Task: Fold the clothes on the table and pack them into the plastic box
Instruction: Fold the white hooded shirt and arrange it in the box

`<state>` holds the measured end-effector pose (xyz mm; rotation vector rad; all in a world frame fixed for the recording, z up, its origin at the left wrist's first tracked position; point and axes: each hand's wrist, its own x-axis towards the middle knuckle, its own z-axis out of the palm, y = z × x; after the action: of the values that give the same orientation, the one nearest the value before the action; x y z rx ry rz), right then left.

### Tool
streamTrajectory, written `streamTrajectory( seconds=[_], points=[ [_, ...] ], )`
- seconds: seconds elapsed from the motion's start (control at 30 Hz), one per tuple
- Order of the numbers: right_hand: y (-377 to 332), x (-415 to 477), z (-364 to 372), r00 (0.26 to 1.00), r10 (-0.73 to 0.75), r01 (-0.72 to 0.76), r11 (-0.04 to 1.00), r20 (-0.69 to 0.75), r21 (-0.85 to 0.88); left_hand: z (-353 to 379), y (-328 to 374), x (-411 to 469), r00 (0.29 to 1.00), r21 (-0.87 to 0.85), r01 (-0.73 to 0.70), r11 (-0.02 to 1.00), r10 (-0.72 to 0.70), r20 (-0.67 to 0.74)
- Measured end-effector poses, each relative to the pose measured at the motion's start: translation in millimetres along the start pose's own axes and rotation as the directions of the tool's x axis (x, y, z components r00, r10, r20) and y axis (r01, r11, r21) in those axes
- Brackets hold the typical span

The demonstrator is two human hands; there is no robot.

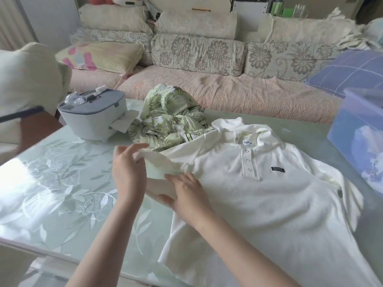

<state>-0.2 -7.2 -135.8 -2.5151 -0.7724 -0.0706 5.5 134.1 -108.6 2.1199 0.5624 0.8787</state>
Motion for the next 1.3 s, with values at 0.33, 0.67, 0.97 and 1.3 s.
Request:
streamTrajectory(
  seconds=[0.33, 0.67, 0.97, 1.3],
  points=[
    [-11, 1, 19, 0.984, -0.036, 0.040, 0.999, -0.176, 0.019, 0, -8, 8, 0.998, -0.031, -0.064, 0.997, 0.065, 0.023],
    [-44, 12, 26, 0.949, 0.251, -0.315, 0.700, 0.191, 0.641, -25, -23, 7, 0.895, 0.093, 0.177, 0.980, -0.199, 0.398],
    [-74, 9, 46, 0.954, 0.054, -0.253, 0.671, 0.294, 0.697, -75, -58, 7, 0.720, 0.349, 0.275, 0.896, -0.432, 0.543],
    [-36, 47, 17, 0.990, 0.133, -0.138, 0.945, 0.034, 0.296, -87, -66, 28, 0.981, 0.350, -0.037, 0.936, 0.101, -0.166]
  ],
)
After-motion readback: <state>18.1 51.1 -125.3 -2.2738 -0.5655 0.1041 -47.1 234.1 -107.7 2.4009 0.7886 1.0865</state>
